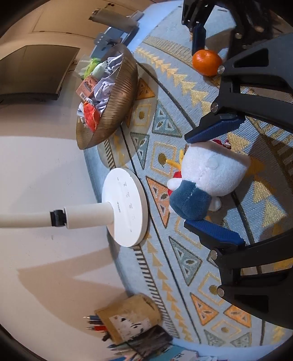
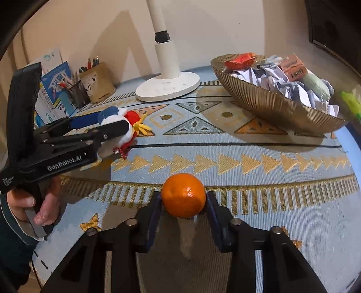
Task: Organize objects
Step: 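Carry the plush toy and orange over the bowl and open both tools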
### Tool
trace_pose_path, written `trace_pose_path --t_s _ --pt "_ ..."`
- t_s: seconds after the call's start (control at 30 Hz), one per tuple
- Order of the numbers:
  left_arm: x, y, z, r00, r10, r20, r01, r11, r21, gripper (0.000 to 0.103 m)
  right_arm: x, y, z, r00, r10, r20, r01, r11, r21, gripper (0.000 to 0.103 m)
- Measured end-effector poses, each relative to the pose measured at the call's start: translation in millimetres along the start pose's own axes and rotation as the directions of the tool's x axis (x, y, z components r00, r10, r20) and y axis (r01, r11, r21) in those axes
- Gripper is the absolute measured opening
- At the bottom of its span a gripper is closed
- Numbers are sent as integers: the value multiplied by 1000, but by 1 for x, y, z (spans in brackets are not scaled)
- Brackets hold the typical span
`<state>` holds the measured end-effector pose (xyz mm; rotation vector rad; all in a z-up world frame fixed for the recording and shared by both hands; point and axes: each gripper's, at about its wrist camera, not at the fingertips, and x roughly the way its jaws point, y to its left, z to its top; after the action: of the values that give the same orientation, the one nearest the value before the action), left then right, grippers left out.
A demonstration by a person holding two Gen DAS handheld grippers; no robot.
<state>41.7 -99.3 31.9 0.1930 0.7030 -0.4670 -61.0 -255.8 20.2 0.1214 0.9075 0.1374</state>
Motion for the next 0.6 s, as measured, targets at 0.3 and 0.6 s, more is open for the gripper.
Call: trace_pose_path --t_s 0.3,0.6 --pt "0 0 -1 1000 -4 -1 4 1000 -4 66 4 16 8 991 -131 38 133 990 -43 36" --pt "-25 -29 81 992 -44 121 40 999 36 66 -63 -21 35 968 -134 211 133 991 18 36"
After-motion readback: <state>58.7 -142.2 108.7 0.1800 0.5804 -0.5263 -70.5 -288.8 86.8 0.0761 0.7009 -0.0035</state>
